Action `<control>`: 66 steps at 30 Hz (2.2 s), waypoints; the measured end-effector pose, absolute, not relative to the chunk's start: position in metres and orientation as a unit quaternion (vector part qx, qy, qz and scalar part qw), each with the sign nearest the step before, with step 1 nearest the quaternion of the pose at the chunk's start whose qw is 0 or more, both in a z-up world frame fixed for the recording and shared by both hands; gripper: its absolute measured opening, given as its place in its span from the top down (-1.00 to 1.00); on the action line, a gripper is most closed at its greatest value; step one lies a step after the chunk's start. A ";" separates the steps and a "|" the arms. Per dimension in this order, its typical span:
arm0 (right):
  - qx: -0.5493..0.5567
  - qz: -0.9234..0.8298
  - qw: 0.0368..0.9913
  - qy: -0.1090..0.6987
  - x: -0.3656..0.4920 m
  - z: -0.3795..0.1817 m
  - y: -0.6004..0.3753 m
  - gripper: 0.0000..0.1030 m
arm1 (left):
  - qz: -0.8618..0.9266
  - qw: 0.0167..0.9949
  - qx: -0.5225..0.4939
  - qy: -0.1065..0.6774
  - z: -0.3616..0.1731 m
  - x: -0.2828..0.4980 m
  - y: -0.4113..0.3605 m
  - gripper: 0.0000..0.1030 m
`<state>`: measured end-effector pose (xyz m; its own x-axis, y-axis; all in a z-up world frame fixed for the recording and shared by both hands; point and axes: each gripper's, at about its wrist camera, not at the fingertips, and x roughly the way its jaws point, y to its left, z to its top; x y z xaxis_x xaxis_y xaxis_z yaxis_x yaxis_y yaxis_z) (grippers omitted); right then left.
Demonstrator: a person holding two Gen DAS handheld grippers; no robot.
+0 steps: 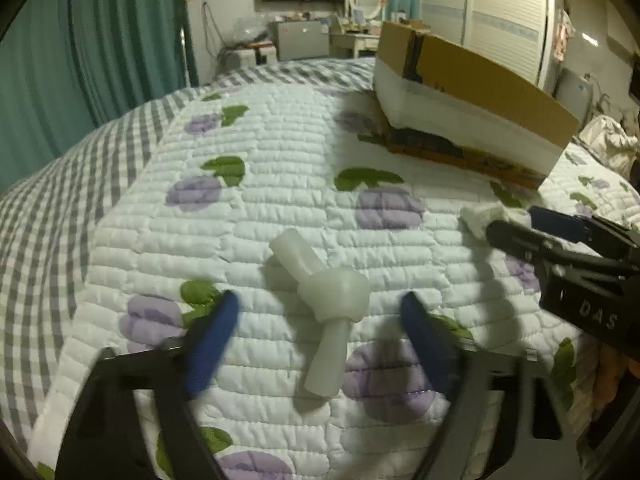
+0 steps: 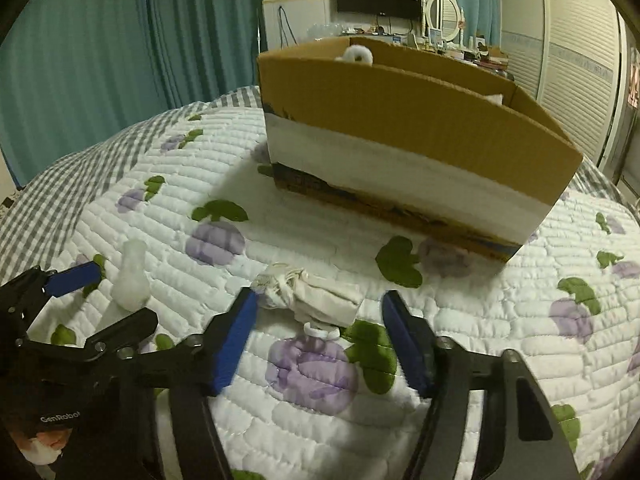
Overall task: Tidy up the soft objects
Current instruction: 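Grasp the white plastic toy with the left tool while the right tool grasps the white glove, then carry the toy and glove into the box and open both tools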
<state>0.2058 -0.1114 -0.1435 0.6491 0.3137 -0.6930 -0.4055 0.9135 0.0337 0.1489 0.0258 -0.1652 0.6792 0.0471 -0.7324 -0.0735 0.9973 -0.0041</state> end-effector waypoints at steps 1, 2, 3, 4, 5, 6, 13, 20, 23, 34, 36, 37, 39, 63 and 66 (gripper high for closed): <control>-0.061 0.198 0.906 0.368 0.206 -0.144 -0.111 -0.05 | 0.030 0.915 -0.015 0.401 -0.167 0.149 0.025 -0.29; -0.061 0.199 0.907 0.366 0.206 -0.144 -0.111 -0.01 | 0.027 0.915 -0.014 0.401 -0.168 0.149 0.024 -0.23; -0.062 0.197 0.910 0.360 0.204 -0.143 -0.112 0.07 | 0.022 0.916 -0.013 0.401 -0.169 0.148 0.022 -0.18; -0.063 0.196 0.911 0.357 0.202 -0.142 -0.112 0.16 | 0.017 0.916 -0.013 0.401 -0.169 0.147 0.021 -0.05; -0.062 0.196 0.912 0.356 0.200 -0.141 -0.112 0.22 | 0.012 0.916 -0.013 0.401 -0.169 0.147 0.021 0.05; -0.059 0.197 0.912 0.355 0.199 -0.141 -0.113 0.24 | 0.010 0.916 -0.013 0.401 -0.170 0.146 0.020 0.08; -0.061 0.206 0.911 0.351 0.183 -0.135 -0.115 0.69 | -0.002 0.916 -0.015 0.401 -0.167 0.136 0.021 0.51; -0.044 0.206 0.915 0.343 0.158 -0.120 -0.127 0.70 | -0.016 0.917 -0.013 0.397 -0.150 0.112 0.012 0.56; -0.039 0.201 0.917 0.341 0.144 -0.111 -0.136 0.70 | -0.027 0.919 -0.016 0.393 -0.138 0.101 0.006 0.56; -0.061 0.186 0.932 0.303 0.106 -0.049 -0.165 0.70 | -0.054 0.938 -0.016 0.343 -0.062 0.082 -0.017 0.56; -0.068 0.183 0.938 0.287 0.107 -0.030 -0.171 0.70 | -0.059 0.941 -0.012 0.333 -0.047 0.085 -0.023 0.56; -0.073 0.182 0.940 0.280 0.108 -0.021 -0.173 0.70 | -0.062 0.942 -0.012 0.328 -0.040 0.087 -0.025 0.56; -0.078 0.180 0.944 0.265 0.113 -0.001 -0.179 0.70 | -0.067 0.946 -0.007 0.316 -0.025 0.094 -0.031 0.56; -0.069 0.159 0.959 0.224 0.313 0.052 -0.191 0.70 | -0.063 0.957 0.063 0.277 0.000 0.316 -0.073 0.56; -0.062 0.157 0.955 0.244 0.338 0.030 -0.184 0.70 | -0.068 0.953 0.067 0.288 -0.020 0.333 -0.078 0.56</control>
